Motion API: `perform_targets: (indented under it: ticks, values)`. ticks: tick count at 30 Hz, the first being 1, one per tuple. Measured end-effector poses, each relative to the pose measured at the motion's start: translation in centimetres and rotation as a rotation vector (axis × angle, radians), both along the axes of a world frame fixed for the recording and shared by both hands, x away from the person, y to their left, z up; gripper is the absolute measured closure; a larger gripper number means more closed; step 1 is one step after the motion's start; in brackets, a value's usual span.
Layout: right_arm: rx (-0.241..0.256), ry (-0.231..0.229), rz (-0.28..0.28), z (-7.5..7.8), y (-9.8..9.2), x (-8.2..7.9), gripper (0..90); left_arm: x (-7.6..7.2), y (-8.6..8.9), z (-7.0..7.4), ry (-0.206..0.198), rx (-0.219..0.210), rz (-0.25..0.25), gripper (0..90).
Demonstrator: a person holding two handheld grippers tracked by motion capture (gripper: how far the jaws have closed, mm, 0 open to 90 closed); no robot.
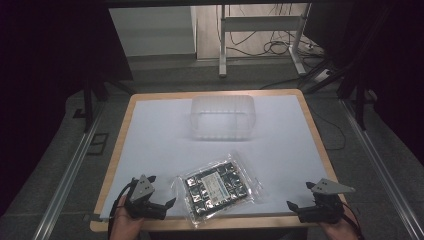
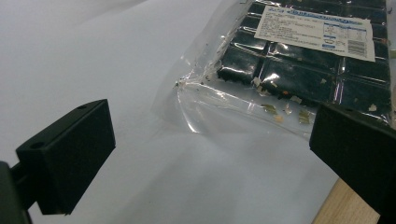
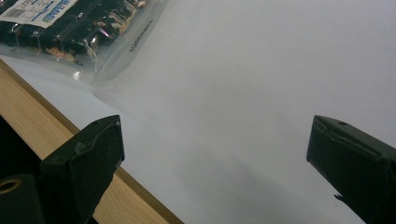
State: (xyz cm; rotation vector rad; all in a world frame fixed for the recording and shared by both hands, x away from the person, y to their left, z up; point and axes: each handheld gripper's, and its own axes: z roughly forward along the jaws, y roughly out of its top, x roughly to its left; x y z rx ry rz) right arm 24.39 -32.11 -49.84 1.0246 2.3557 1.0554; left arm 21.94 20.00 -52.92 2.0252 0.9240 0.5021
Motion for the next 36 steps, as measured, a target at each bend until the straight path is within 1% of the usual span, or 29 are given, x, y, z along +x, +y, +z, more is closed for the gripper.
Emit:
perform_targets:
  ticks: [4,5,6,8,11,18,26,30,31,36]
  values:
    - [-0.002,-0.003,0.009,0.1,0.4,0.2,4.4,0.0,0.0,0.0,-0.001,0.0,0.0,0.0]
    - [0.012,-0.001,0.015,0.2,0.5,0.3,4.5,0.0,0.0,0.0,-0.001,0.0,0.0,0.0]
    - [0.012,-0.001,0.015,0.2,0.5,0.3,4.5,0.0,0.0,0.0,-0.001,0.0,0.0,0.0]
    - [0.025,-0.011,0.027,0.2,0.7,0.5,4.5,0.0,0.0,0.0,0.0,0.0,0.0,0.0]
    - [0.044,-0.012,0.031,0.3,0.9,0.6,4.7,0.0,0.0,0.0,-0.001,0.001,0.0,0.0]
    - [0.053,0.003,0.043,0.1,1.4,1.2,4.6,0.0,0.0,0.0,-0.002,0.003,-0.002,0.0]
    - [0.088,0.003,0.051,0.3,1.9,1.8,5.0,0.1,0.0,0.0,-0.004,0.006,-0.001,0.0]
    - [0.109,0.024,0.061,0.3,2.3,2.3,5.3,0.0,-0.1,0.0,-0.003,0.007,0.0,0.0]
    - [0.107,0.033,0.066,0.3,2.4,2.5,5.3,0.1,-0.1,0.0,-0.003,0.007,0.0,0.0]
    - [0.097,0.046,0.065,0.2,3.2,2.9,5.2,0.1,-0.1,0.0,-0.003,0.008,0.001,0.0]
